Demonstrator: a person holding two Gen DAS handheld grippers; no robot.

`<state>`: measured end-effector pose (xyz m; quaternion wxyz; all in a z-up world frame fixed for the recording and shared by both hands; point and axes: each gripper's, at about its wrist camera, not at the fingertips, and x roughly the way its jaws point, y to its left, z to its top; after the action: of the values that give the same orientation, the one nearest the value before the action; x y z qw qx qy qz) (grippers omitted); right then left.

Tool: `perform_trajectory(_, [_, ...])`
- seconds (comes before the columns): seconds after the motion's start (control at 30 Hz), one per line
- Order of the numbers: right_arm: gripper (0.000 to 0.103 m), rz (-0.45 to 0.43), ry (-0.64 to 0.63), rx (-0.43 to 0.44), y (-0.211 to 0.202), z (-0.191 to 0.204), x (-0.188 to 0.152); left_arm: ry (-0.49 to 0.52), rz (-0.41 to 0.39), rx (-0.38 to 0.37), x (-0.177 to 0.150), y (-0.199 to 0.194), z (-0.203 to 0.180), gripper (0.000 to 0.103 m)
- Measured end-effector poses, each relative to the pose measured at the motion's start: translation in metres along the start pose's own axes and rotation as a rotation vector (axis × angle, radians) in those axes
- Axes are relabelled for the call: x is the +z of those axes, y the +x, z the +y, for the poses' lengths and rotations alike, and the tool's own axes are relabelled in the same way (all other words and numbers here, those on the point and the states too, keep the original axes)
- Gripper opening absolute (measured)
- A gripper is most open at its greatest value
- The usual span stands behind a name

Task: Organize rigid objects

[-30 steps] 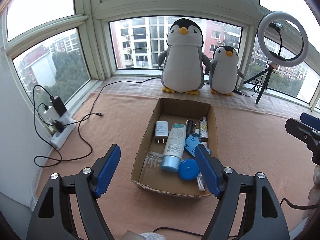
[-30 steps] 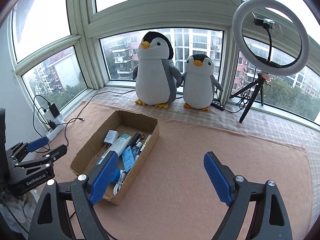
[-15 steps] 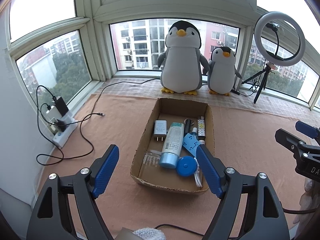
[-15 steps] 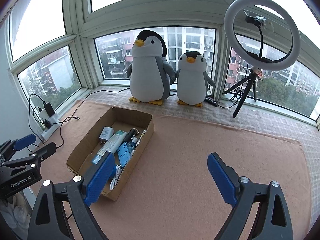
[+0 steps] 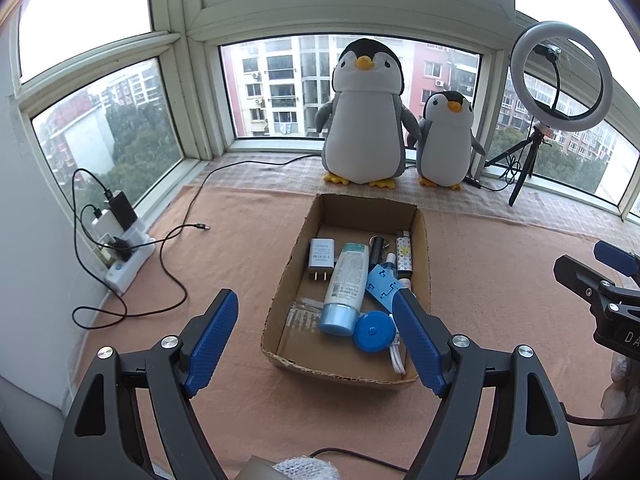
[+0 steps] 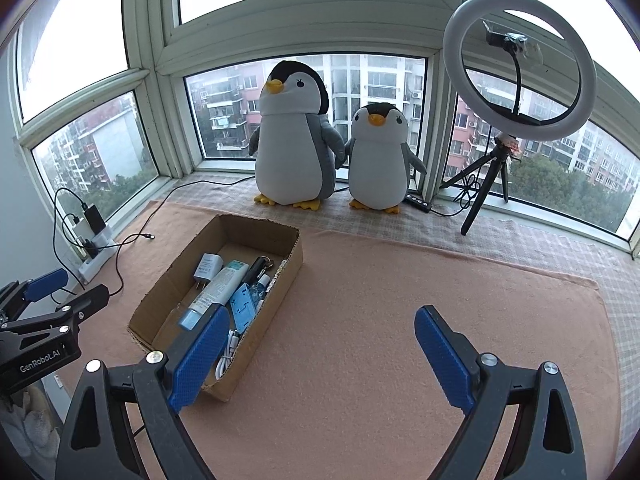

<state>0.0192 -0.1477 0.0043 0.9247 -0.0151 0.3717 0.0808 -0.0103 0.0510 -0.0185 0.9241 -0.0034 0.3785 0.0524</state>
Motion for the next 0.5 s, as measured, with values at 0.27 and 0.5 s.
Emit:
perform_trajectory(0.27, [0.092, 0.009, 0.003, 0.000, 0.0024, -0.0011, 0.0008, 0.000, 0.000, -0.002, 0.0006, 0.0008, 0.0000, 0.080])
perform_trajectory(0.5, [0.092, 0.011, 0.003, 0.001, 0.0034, -0.0010, 0.0008, -0.002, 0.006, -0.001, 0.0011, 0.0018, -0.0003, 0.080])
